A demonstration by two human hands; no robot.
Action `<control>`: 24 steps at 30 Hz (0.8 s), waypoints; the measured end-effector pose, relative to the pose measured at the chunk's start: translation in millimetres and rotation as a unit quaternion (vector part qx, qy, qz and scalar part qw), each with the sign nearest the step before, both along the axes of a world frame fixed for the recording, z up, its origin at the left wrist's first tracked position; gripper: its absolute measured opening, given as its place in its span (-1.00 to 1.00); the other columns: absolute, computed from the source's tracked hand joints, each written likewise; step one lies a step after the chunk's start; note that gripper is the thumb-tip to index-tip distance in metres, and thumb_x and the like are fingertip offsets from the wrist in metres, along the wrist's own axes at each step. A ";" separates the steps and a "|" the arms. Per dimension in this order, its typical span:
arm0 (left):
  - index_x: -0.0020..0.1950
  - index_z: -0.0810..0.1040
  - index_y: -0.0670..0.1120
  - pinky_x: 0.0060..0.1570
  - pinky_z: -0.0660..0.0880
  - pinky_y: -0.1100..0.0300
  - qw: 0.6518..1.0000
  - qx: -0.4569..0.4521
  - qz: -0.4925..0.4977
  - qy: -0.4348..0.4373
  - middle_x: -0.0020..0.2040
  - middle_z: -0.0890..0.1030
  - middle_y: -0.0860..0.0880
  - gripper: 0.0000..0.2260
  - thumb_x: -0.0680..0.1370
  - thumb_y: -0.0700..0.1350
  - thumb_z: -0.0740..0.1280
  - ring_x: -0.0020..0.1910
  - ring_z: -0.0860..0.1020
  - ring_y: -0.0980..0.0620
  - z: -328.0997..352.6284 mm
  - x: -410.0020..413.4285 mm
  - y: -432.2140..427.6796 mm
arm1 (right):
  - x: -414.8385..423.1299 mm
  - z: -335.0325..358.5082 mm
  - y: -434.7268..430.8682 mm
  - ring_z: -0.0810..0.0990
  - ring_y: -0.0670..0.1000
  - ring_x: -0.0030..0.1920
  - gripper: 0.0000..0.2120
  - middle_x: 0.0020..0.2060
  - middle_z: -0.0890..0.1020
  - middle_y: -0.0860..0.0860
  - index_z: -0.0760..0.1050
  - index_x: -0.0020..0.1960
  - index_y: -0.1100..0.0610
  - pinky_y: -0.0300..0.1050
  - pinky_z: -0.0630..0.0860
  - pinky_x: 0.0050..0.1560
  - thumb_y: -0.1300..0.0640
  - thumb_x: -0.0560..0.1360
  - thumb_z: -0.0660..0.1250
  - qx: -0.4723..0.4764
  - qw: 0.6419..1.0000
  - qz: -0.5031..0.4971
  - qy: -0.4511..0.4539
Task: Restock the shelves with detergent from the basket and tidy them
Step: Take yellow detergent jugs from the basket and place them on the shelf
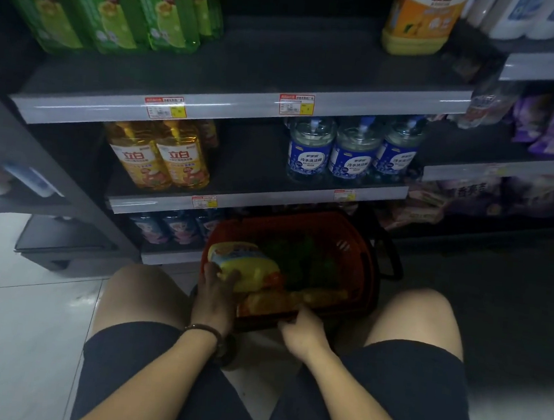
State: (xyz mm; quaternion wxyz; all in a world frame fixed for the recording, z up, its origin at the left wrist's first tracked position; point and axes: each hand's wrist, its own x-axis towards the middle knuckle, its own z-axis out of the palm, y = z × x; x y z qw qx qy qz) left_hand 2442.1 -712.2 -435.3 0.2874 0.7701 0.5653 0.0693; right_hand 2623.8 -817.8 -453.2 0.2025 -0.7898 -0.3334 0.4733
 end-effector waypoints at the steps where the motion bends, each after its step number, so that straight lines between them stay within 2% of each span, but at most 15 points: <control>1: 0.45 0.41 0.15 0.34 0.53 -0.12 0.999 0.001 0.002 -0.036 0.53 0.24 -0.06 -0.60 0.63 0.21 0.20 0.43 0.40 -0.19 7.4 -0.8 1.0 | 1.2 2.0 0.3 0.58 0.18 0.36 -0.58 0.34 0.62 0.08 0.47 0.47 -0.01 -0.09 0.50 0.28 0.03 0.62 0.35 0.008 1.000 -0.006 0.001; 4: 0.50 0.42 0.05 0.27 0.55 -0.03 0.995 -0.015 0.025 -0.091 0.53 0.35 -0.07 -0.56 0.65 0.14 0.25 0.38 0.52 -0.16 21.9 -4.0 2.9 | 8.1 9.2 2.6 0.58 0.17 0.36 -0.53 0.35 0.61 0.07 0.43 0.50 0.02 -0.06 0.55 0.27 0.03 0.62 0.38 0.048 0.998 -0.034 0.006; 7: 0.45 0.45 -0.05 0.12 0.49 0.16 0.992 -0.007 0.022 -0.124 0.34 0.56 -0.06 -0.66 0.68 0.00 0.30 0.27 0.58 -0.06 37.3 -6.3 8.2 | 19.4 20.4 7.7 0.64 0.06 0.21 -0.36 0.41 0.55 0.05 0.26 0.63 -0.02 -0.18 0.60 0.00 0.06 0.61 0.41 0.078 0.993 -0.079 0.037; 8: 0.41 0.46 -0.02 0.06 0.47 0.22 0.993 -0.006 0.011 -0.120 0.26 0.59 -0.01 -0.71 0.70 -0.01 0.29 0.21 0.60 -0.03 44.8 -6.4 7.5 | 21.2 26.0 10.1 0.63 0.05 0.24 -0.33 0.42 0.54 0.04 0.25 0.64 -0.04 -0.19 0.61 0.04 0.06 0.60 0.43 0.097 0.990 -0.089 0.045; 10: 0.32 0.44 0.11 -0.07 0.43 0.38 0.993 0.006 -0.011 -0.114 0.14 0.57 0.12 -0.82 0.71 -0.01 0.27 0.10 0.61 0.06 59.4 -3.7 7.1 | 25.1 39.5 16.1 0.56 0.07 0.40 -0.29 0.43 0.55 -0.01 0.29 0.62 -0.07 -0.05 0.56 0.32 -0.01 0.55 0.49 0.146 0.984 -0.083 0.055; 11: 0.27 0.42 0.17 -0.13 0.41 0.44 0.994 0.019 -0.022 -0.109 0.10 0.55 0.18 -0.85 0.72 -0.02 0.28 0.03 0.58 0.13 66.7 -0.8 6.3 | 28.2 46.3 19.3 0.54 0.05 0.43 -0.28 0.42 0.56 -0.05 0.31 0.61 -0.09 -0.02 0.52 0.40 -0.05 0.52 0.52 0.165 0.982 -0.073 0.055; 13: 0.22 0.39 0.23 -0.15 0.39 0.48 0.992 0.043 -0.039 -0.112 0.04 0.51 0.28 -0.83 0.72 -0.04 0.27 -0.05 0.50 0.28 85.2 7.9 5.9 | 38.0 68.0 25.1 0.54 -0.03 0.39 -0.30 0.36 0.57 -0.12 0.37 0.56 -0.11 -0.12 0.49 0.37 -0.02 0.49 0.56 0.187 0.980 -0.037 0.050; 15: 0.20 0.40 0.23 -0.11 0.39 0.52 0.988 0.054 -0.047 -0.137 0.01 0.49 0.34 -0.81 0.71 -0.07 0.28 -0.06 0.47 0.41 109.7 17.9 8.9 | 52.9 97.3 28.3 0.56 -0.16 0.28 -0.31 0.26 0.56 -0.18 0.39 0.50 -0.10 -0.39 0.45 0.21 0.06 0.46 0.62 0.200 0.978 0.007 0.050; 17: 0.17 0.44 0.22 -0.13 0.41 0.52 0.983 0.062 -0.057 -0.165 -0.01 0.55 0.30 -0.83 0.70 -0.07 0.31 -0.07 0.50 0.39 141.0 30.1 16.8 | 69.8 130.7 32.2 0.53 -0.28 0.14 -0.28 0.17 0.55 -0.25 0.39 0.47 -0.07 -0.57 0.42 0.00 0.13 0.42 0.65 0.215 0.975 0.036 0.049; 19: 0.16 0.47 0.21 -0.16 0.45 0.46 0.976 0.068 -0.067 -0.194 -0.04 0.60 0.23 -0.91 0.69 0.03 0.32 -0.06 0.56 0.31 177.0 44.3 24.7 | 86.0 160.3 36.5 0.55 -0.25 0.16 -0.28 0.13 0.55 -0.27 0.41 0.42 -0.05 -0.58 0.43 -0.01 0.17 0.38 0.68 0.240 0.969 0.052 0.042; 22: 0.16 0.50 0.18 -0.12 0.61 0.16 0.964 0.092 -0.090 -0.234 -0.01 0.65 0.14 -0.87 0.66 0.16 0.31 -0.01 0.63 0.17 234.9 63.6 35.9 | 106.1 209.1 41.9 0.57 -0.24 0.21 -0.31 0.16 0.61 -0.24 0.44 0.31 -0.21 -0.46 0.51 0.05 0.10 0.34 0.71 0.283 0.957 0.054 0.035; 24: 0.16 0.52 0.17 -0.14 0.62 0.12 0.954 0.117 -0.108 -0.253 -0.02 0.66 0.13 -0.83 0.63 0.18 0.32 -0.04 0.63 0.20 277.7 75.4 40.9 | 118.1 241.8 43.5 0.63 -0.18 0.22 -0.34 0.15 0.69 -0.18 0.49 0.27 -0.24 -0.28 0.60 0.15 0.09 0.31 0.72 0.322 0.945 0.038 0.031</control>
